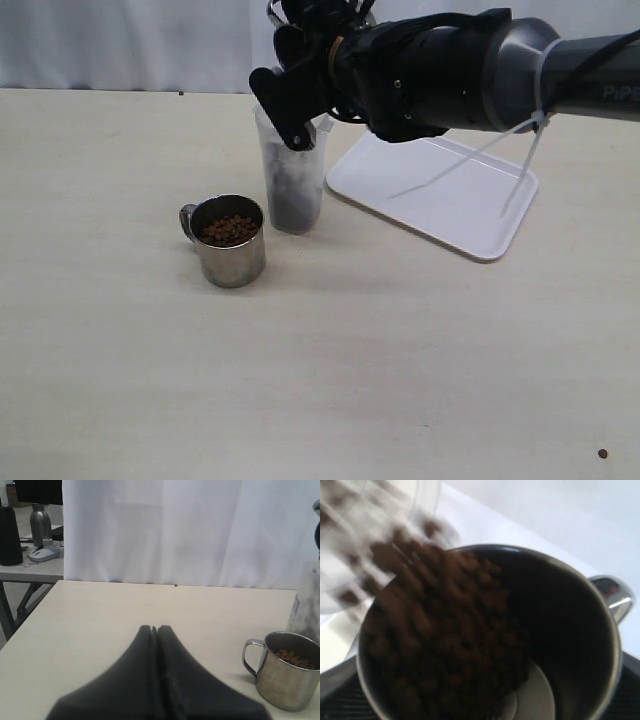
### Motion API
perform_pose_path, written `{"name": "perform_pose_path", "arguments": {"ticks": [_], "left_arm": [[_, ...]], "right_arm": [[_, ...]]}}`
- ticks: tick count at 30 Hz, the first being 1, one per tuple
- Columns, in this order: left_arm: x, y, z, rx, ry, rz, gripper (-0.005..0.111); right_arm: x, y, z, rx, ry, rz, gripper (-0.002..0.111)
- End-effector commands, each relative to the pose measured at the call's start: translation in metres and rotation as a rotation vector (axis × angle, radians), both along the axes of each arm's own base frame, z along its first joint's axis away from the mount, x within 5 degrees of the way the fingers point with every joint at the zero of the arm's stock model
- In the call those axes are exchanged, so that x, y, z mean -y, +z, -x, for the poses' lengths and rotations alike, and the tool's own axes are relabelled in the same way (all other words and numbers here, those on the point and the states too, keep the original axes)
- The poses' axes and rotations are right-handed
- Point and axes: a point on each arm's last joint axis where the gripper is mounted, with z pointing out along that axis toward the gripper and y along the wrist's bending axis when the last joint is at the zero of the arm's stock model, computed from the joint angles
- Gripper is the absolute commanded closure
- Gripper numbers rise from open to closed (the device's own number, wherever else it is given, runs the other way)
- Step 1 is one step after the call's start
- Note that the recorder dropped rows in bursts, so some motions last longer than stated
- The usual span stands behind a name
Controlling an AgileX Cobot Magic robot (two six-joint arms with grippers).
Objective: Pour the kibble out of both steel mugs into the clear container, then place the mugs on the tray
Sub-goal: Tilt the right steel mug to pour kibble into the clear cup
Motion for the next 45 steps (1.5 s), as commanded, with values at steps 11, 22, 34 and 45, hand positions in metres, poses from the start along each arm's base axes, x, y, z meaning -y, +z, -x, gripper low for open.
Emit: {"name": "perform_pose_path", "arguments": {"ticks": [11,22,34,45], "left_arm": [[0.0,0.0,0.0,0.01,0.001,0.0,0.107],[0.0,0.0,0.0,0.01,0.001,0.0,0.107],[0.0,0.0,0.0,0.012,0.001,0.0,0.107],[0.0,0.0,0.0,0.006,0.001,-0.001,0.107]], "right_arm": [[0.003,0.009,-0.001,0.038,-0.002,0.037,0.103],[0.006,0.01,-0.002,0.045,-0.05,0.006,0.103],[0.001,0.008,0.004,0.051,-0.067,0.012,0.103],[-0.009,0.008,0.011,0.062,-0.057,0.026,0.103]]}}
